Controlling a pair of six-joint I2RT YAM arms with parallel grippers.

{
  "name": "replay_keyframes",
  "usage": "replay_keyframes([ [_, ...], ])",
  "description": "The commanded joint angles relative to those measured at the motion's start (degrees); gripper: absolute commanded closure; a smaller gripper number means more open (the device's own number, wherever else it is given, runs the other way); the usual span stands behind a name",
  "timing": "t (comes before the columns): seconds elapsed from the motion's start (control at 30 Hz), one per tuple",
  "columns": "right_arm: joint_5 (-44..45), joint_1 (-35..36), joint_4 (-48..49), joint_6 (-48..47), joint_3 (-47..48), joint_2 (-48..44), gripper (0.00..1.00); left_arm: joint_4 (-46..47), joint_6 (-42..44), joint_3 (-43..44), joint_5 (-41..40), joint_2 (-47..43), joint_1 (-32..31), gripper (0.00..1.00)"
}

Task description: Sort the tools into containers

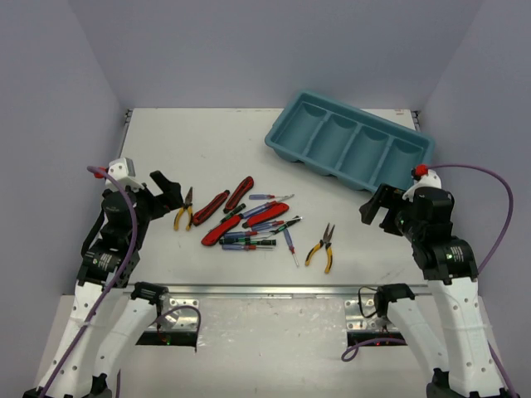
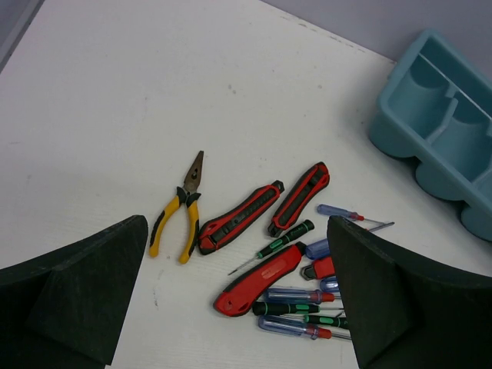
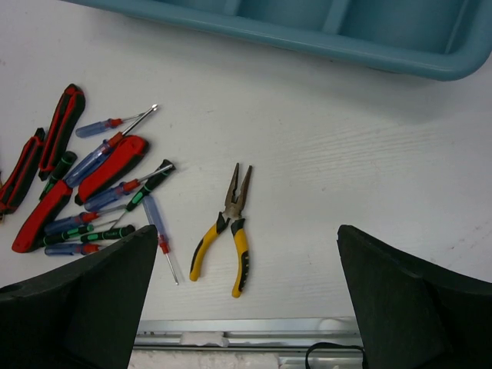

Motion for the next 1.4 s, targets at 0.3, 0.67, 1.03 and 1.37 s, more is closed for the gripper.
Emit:
replay_keyframes([
  [0.3, -3.25, -0.15, 0.13, 1.35, 3.4, 1.81, 0.01, 2.39, -0.83, -0.26, -1.11, -1.66, -0.44, 0.0],
  [0.67, -9.6, 1.33, -0.85, -0.73, 1.06, 11.16, 0.01, 2.56, -0.84, -0.34, -0.8, -1.52, -0.44, 0.0],
  [1.03, 9.49, 26.76, 7.86, 10.62, -7.56, 29.59, 0.1, 2.5, -0.7, -0.34, -0.68, -0.95, -0.44, 0.0],
  [1.37, 3.57, 27.26, 18.43, 11.26, -18.61, 38.21, 0.5, 2.65, -0.58, -0.43, -0.09, -1.28, -0.52, 0.0],
])
